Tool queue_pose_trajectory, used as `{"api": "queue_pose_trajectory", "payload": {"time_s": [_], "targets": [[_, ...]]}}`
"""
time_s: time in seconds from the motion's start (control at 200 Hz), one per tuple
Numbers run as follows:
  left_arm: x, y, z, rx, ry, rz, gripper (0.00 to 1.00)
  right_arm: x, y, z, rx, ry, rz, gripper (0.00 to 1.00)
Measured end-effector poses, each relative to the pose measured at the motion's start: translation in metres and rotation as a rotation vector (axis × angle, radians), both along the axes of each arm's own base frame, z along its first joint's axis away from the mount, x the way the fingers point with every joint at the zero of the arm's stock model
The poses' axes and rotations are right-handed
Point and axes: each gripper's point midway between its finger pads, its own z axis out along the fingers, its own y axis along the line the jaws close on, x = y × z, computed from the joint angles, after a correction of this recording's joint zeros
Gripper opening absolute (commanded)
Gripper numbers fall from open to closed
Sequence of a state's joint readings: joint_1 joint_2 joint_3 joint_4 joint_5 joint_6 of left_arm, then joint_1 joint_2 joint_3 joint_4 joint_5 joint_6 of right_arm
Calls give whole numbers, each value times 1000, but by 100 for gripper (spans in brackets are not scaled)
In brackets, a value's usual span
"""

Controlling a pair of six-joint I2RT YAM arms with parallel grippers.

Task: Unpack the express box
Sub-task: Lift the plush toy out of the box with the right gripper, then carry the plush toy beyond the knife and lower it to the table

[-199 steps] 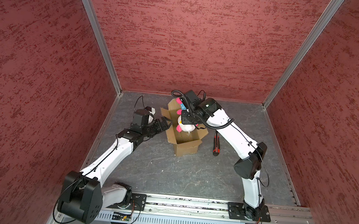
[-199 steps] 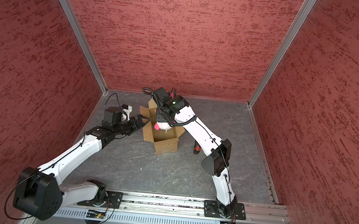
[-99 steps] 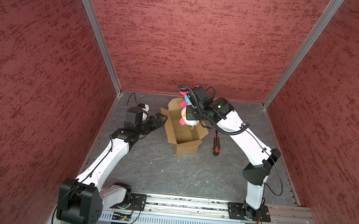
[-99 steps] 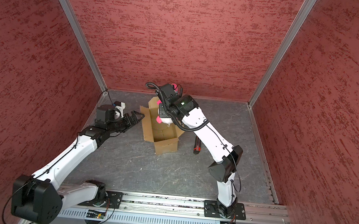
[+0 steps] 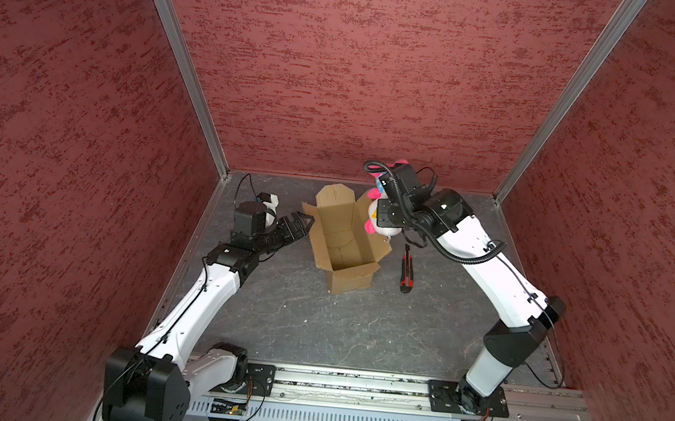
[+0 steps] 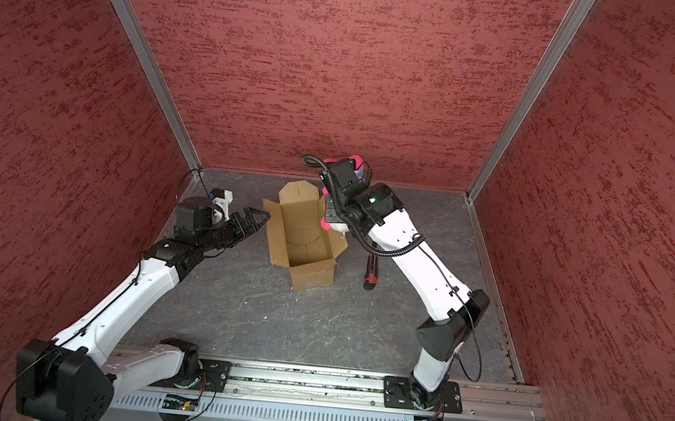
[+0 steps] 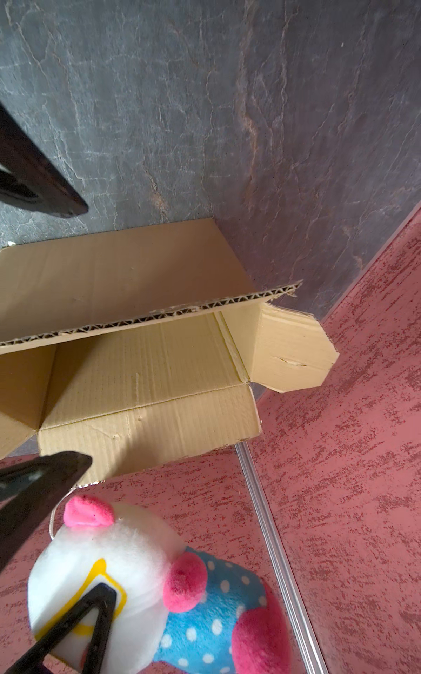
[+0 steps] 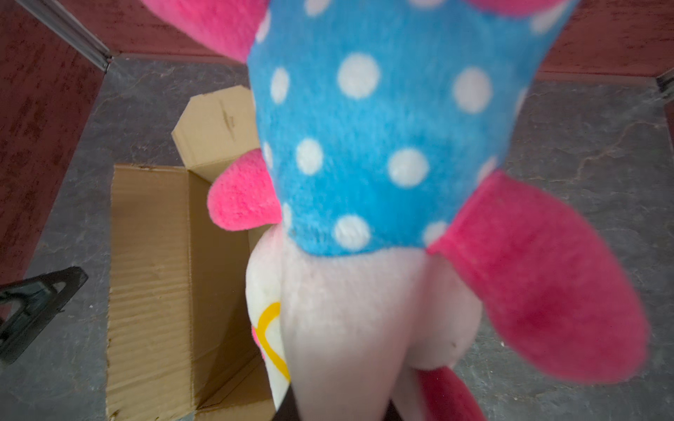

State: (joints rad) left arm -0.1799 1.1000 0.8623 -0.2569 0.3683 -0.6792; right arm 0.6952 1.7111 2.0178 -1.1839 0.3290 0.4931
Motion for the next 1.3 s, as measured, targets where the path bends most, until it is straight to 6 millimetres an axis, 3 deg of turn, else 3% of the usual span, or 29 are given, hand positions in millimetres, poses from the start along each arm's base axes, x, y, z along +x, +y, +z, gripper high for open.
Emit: {"api": "queue_pose_trajectory", "payload": {"time_s": [0.266,0.541,0.872,1.107,1.303], "targets": [[0,-4,1,6,-9,-4,100,-1,-81,5,26,-38,-158,14],[5,-10,1,22,-10,-12,100,5,-138,-43,30,26,-278,14],[6,-8,-2,36,-6,7,100,26,-174,-94,75,93,-333,14],[6,-4,-7,52,11,27,100,46,-182,-137,80,156,-336,14],[6,-3,-9,57,20,32,100,63,-185,-159,102,180,-330,14]]}}
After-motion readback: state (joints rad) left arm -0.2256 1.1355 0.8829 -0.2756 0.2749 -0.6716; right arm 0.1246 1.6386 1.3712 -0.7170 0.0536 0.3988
